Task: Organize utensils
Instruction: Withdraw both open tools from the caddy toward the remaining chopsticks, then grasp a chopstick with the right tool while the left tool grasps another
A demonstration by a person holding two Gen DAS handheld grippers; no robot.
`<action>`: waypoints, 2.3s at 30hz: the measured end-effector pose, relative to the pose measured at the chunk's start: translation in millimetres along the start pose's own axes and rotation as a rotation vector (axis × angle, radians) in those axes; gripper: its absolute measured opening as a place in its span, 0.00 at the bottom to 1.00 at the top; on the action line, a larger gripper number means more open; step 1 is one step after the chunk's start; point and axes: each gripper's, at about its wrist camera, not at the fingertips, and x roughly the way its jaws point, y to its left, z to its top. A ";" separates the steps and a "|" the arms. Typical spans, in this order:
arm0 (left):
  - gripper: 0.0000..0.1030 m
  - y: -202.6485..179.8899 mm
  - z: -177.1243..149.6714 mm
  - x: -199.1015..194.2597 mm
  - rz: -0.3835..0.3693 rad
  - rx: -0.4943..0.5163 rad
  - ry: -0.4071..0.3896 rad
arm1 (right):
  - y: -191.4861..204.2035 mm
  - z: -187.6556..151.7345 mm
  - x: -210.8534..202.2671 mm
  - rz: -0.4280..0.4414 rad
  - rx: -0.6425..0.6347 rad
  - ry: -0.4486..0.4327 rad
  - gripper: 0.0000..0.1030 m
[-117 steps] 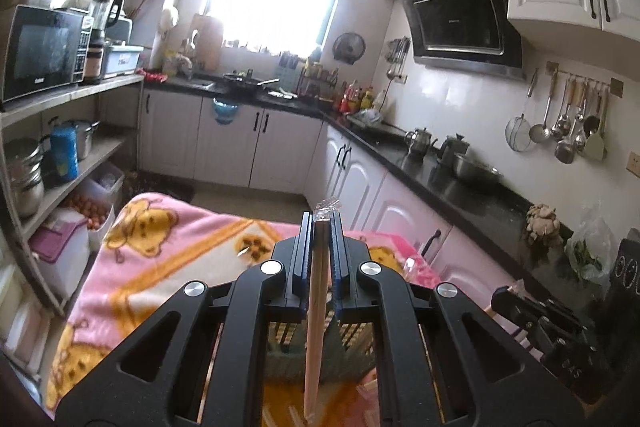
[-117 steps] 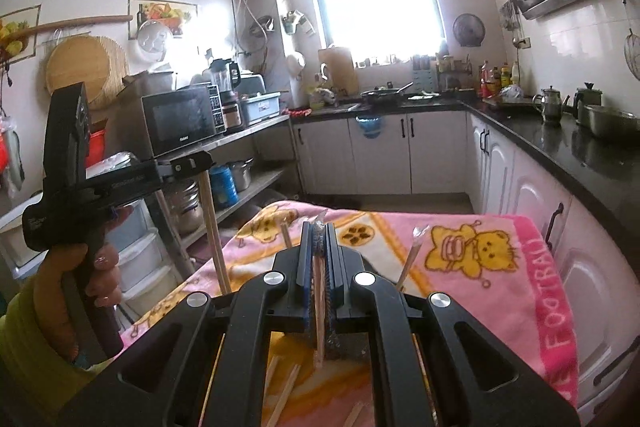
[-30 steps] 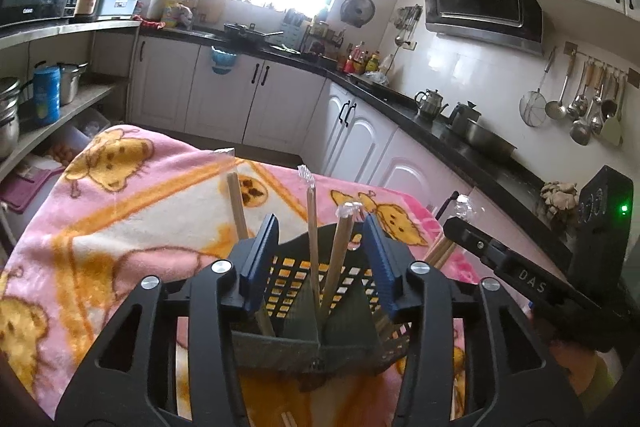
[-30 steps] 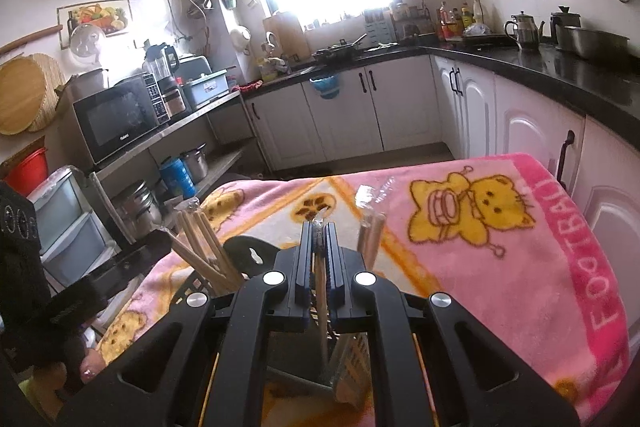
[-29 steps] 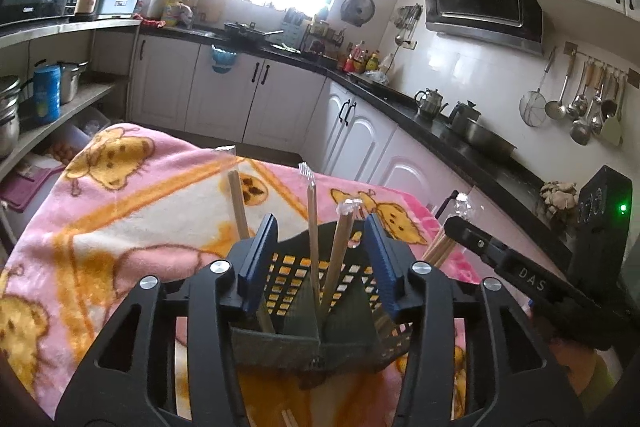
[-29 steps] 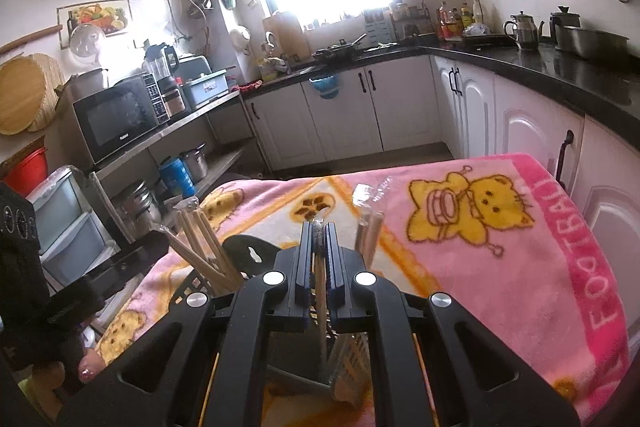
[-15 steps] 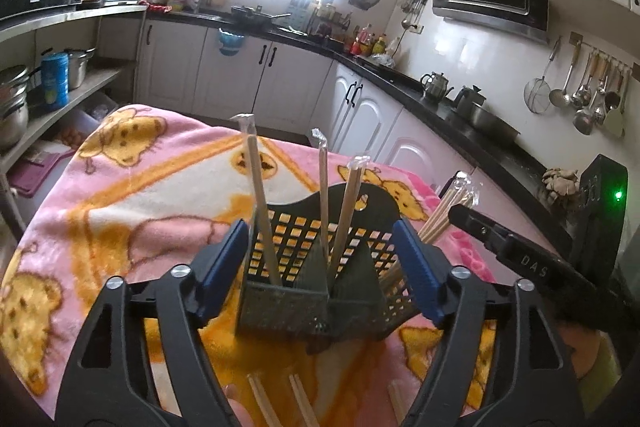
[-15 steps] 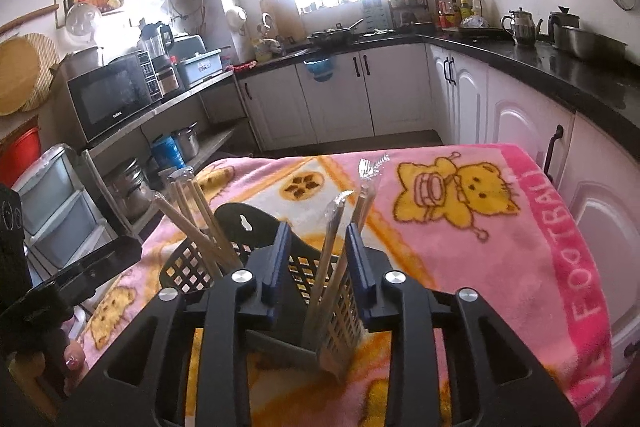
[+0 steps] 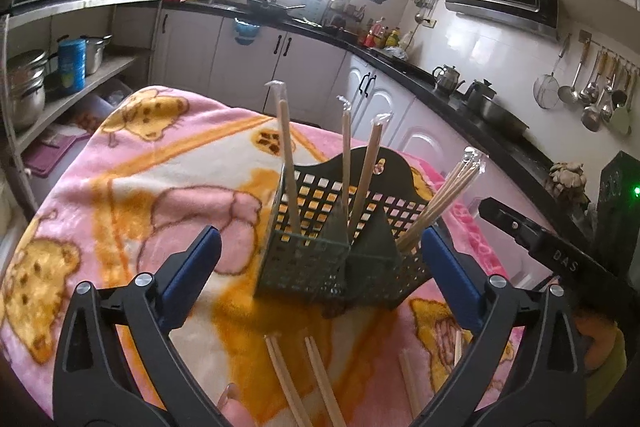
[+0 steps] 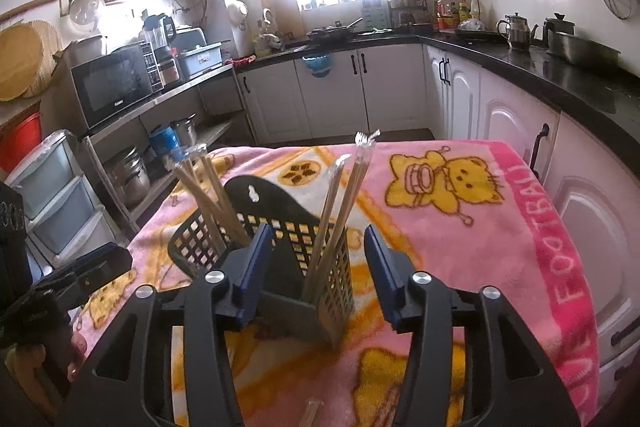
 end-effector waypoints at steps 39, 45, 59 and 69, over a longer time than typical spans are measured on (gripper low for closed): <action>0.89 -3.5 -70.3 -32.2 -0.012 0.002 0.062 | -0.6 -86.5 -54.2 -0.021 -0.051 0.092 0.58; 0.89 -9.8 -77.9 -28.4 -0.014 0.019 0.090 | -8.6 -100.7 -57.0 -0.031 -0.037 0.117 0.58; 0.83 -40.7 -105.6 2.0 -0.056 0.097 0.200 | -42.0 -126.4 -58.9 -0.057 0.020 0.159 0.58; 0.60 -41.3 -111.4 41.5 -0.009 0.124 0.316 | -70.6 -132.7 -40.3 -0.047 0.102 0.239 0.58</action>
